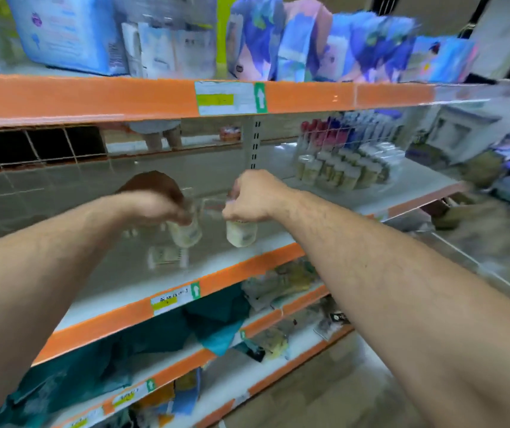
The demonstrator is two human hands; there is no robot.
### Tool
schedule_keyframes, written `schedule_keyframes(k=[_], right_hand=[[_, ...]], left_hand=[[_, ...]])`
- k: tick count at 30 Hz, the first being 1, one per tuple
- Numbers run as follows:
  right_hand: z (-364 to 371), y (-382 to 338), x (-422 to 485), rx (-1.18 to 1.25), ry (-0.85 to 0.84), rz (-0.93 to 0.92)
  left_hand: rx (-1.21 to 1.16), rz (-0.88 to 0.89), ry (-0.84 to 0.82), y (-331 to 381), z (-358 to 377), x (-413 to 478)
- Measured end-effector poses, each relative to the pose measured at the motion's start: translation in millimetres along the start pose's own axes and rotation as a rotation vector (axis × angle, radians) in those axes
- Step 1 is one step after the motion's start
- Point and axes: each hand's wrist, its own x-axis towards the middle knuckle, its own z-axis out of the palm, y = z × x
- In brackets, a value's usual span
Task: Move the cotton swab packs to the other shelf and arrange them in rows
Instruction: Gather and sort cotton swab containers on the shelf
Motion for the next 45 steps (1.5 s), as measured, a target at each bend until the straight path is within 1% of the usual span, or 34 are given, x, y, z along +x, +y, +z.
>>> schedule_keyframes(k=[3,7,14,18,22,28,32,35,40,45], right_hand=[[-14,57,-37,0.056,0.037,0.090],[-25,142,-92,0.100,0.091,0.208],[-47,297,-195,0.175,0.168,0.393],[-52,366,-234,0.180,0.206,0.496],[-55,417,-254,0.130,0.207,0.538],[-55,477,-244,0.132,0.221,0.589],[-65,516,-211,0.100,0.203,0.610],[-75,542,-181,0.096,0.181,0.605],[-83,583,-125,0.076,0.178,0.559],[-84,617,-61,0.091,0.106,0.457]], left_hand=[[0.035,0.091,-0.023,65,16,12],[0.023,0.172,-0.005,164,46,23],[0.004,0.384,-0.089,343,111,35],[-0.012,0.466,-0.134,423,142,44],[-0.016,0.535,-0.170,486,162,56],[0.025,0.603,-0.176,547,194,110],[0.018,0.635,-0.197,580,203,159],[0.023,0.649,-0.177,594,204,201],[0.008,0.614,-0.144,597,207,266],[0.046,0.497,-0.125,585,208,317]])
